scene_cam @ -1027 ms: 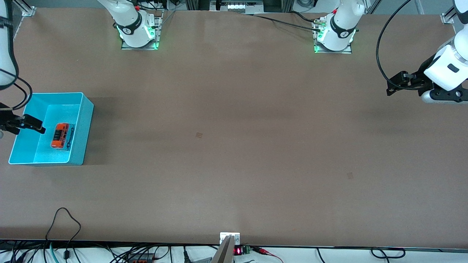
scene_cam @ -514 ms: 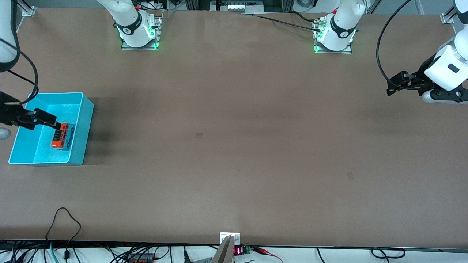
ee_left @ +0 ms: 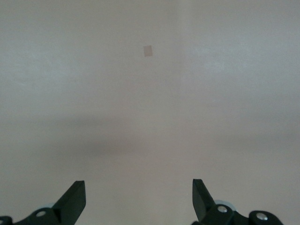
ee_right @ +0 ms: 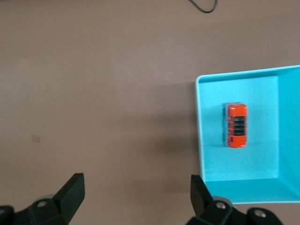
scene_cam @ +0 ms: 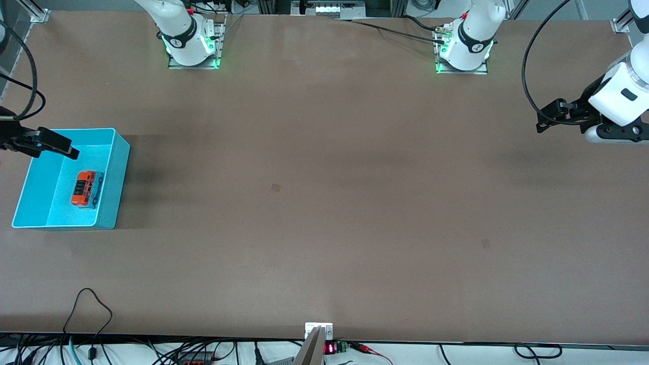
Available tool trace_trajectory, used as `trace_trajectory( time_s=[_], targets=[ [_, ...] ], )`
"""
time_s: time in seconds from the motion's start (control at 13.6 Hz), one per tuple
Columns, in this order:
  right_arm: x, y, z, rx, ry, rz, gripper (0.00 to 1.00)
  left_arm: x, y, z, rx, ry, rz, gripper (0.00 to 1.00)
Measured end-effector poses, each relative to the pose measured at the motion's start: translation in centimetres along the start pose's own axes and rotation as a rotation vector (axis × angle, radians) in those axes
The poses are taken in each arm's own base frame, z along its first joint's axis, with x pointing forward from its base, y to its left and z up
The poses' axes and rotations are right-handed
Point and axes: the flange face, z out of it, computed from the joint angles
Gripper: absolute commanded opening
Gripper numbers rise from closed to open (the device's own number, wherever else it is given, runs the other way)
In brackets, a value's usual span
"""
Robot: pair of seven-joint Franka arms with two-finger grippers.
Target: Wind up bus and store in blue box
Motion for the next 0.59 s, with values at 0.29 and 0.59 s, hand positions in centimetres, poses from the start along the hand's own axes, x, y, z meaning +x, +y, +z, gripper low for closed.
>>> trace_trajectory(
  time_s=[0.29, 0.59],
  targets=[
    [-1.4, -1.4, -0.6, -0.042, 0.013, -0.038, 1.0, 0.0, 0.0, 0.0, 0.0, 0.0, 0.0, 1.0],
    [-4.1, -1.4, 0.2, -0.047, -0.004, -0.042, 1.0, 0.0, 0.0, 0.0, 0.0, 0.0, 0.0, 1.0]
  ],
)
